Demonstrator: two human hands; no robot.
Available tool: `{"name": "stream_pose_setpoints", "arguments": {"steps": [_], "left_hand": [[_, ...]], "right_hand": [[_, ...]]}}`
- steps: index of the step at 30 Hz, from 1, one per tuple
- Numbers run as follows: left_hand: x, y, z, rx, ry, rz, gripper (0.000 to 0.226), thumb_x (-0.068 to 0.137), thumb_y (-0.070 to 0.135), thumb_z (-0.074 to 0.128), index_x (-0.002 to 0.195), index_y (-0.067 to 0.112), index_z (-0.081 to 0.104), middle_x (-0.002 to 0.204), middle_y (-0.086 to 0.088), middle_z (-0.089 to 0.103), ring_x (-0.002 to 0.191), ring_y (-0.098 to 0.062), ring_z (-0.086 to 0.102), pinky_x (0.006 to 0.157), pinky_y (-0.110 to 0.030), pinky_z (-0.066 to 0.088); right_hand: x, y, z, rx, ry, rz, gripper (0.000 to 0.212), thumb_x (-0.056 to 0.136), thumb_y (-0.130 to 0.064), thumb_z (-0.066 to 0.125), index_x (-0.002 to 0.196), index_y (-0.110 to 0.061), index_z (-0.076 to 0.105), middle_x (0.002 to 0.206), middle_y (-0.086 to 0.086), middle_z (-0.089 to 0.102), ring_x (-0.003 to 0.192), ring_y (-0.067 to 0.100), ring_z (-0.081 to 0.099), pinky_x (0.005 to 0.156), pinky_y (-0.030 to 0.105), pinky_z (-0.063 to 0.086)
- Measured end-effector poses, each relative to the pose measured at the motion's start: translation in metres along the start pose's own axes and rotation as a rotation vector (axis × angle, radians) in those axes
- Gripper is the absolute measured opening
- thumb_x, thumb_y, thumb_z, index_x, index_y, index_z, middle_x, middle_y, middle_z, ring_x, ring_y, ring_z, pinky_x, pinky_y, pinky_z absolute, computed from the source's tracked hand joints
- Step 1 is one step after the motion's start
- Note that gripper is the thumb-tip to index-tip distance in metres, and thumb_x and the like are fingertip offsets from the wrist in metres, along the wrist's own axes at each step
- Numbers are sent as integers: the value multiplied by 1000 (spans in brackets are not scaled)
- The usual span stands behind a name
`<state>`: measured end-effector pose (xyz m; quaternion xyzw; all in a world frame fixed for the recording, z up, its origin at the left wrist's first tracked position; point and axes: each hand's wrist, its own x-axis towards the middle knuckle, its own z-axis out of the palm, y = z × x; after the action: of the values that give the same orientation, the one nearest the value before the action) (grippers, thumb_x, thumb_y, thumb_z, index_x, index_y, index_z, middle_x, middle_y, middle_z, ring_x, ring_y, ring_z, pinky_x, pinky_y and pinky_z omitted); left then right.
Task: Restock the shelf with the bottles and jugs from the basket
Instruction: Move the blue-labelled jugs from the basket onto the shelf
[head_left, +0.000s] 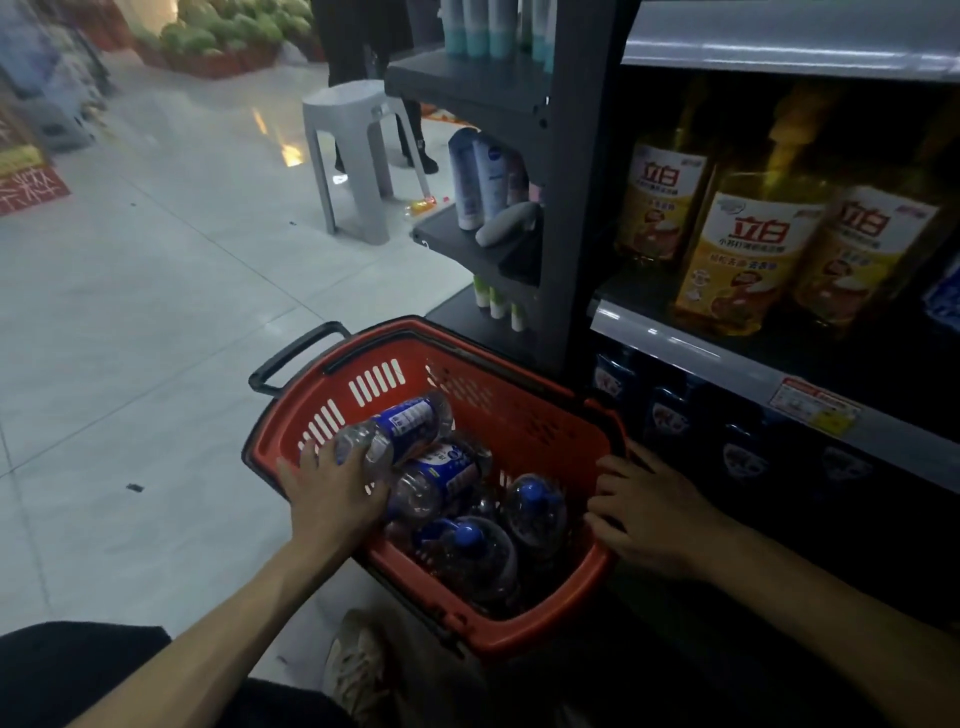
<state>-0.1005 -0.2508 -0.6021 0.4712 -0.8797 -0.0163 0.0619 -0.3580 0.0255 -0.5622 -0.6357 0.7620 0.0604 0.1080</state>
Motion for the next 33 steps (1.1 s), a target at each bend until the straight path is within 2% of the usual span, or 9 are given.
{"name": "stream_pose_setpoints", "arguments": {"steps": [3, 5, 8, 10, 14, 17, 21, 27, 33], "left_hand": [[-3, 9, -5, -24, -25, -83, 60, 84, 59, 46, 136, 34, 60, 138, -11, 62, 140, -36, 43, 113, -73, 12], [-8, 20, -8, -63, -29, -116, 51, 87, 59, 50, 129, 35, 64, 130, -4, 67, 134, -30, 50, 112, -77, 6], [-24, 39, -8, -174, 37, -109, 31, 91, 52, 57, 113, 36, 72, 105, 7, 74, 115, -21, 63, 111, -80, 5], [-35, 47, -4, -252, 117, -91, 22, 92, 45, 61, 109, 36, 73, 100, 10, 75, 109, -18, 65, 113, -78, 7], [-43, 47, -4, -404, 232, -140, 26, 96, 39, 63, 115, 25, 73, 114, -1, 75, 117, -24, 65, 123, -66, 7], [-42, 50, -3, -443, 253, -164, 31, 95, 37, 64, 118, 19, 73, 120, -6, 74, 122, -27, 63, 125, -63, 4], [-37, 56, -5, -445, 249, -96, 25, 95, 42, 62, 104, 24, 77, 113, 1, 76, 118, -21, 65, 123, -66, -1], [-4, 46, -2, -493, 223, 14, 41, 93, 60, 51, 100, 28, 76, 108, 11, 76, 110, -12, 67, 123, -66, 4], [12, 31, -3, -337, 120, 122, 55, 94, 71, 44, 118, 29, 72, 106, 8, 77, 115, -18, 67, 120, -69, 6]], "right_hand": [[-16, 16, 7, -8, 15, 22, 68, 93, -56, 10, 105, -32, 73, 112, -16, 65, 128, 7, 42, 122, 38, 0], [-28, 27, 13, -28, 42, 35, 67, 92, -56, 13, 101, -31, 74, 110, -17, 66, 128, 6, 43, 122, 36, 3], [-46, 43, 25, -60, 72, 68, 61, 93, -53, 19, 97, -29, 75, 112, -18, 67, 139, 7, 38, 121, 35, 17], [-58, 48, 32, -53, 75, 106, 56, 93, -52, 23, 99, -29, 75, 122, -18, 65, 150, 9, 26, 121, 36, 19], [-79, 50, 42, 0, 107, 162, 54, 90, -55, 30, 101, -27, 75, 133, -12, 61, 154, 10, 14, 122, 37, 26], [-89, 52, 48, 21, 172, 176, 58, 86, -51, 27, 98, -24, 76, 130, -8, 65, 154, 13, 18, 116, 33, 33], [-92, 51, 52, 32, 206, 211, 56, 86, -48, 30, 95, -21, 79, 123, -4, 69, 153, 18, 25, 115, 41, 40], [-95, 24, 48, 68, 156, 290, 59, 91, -49, 25, 104, -23, 77, 128, -6, 66, 155, 17, 18, 119, 38, 30], [-97, -7, 52, 51, 202, 320, 67, 86, -58, 22, 98, -24, 78, 122, 0, 69, 147, 26, 35, 123, 50, 20]]}}
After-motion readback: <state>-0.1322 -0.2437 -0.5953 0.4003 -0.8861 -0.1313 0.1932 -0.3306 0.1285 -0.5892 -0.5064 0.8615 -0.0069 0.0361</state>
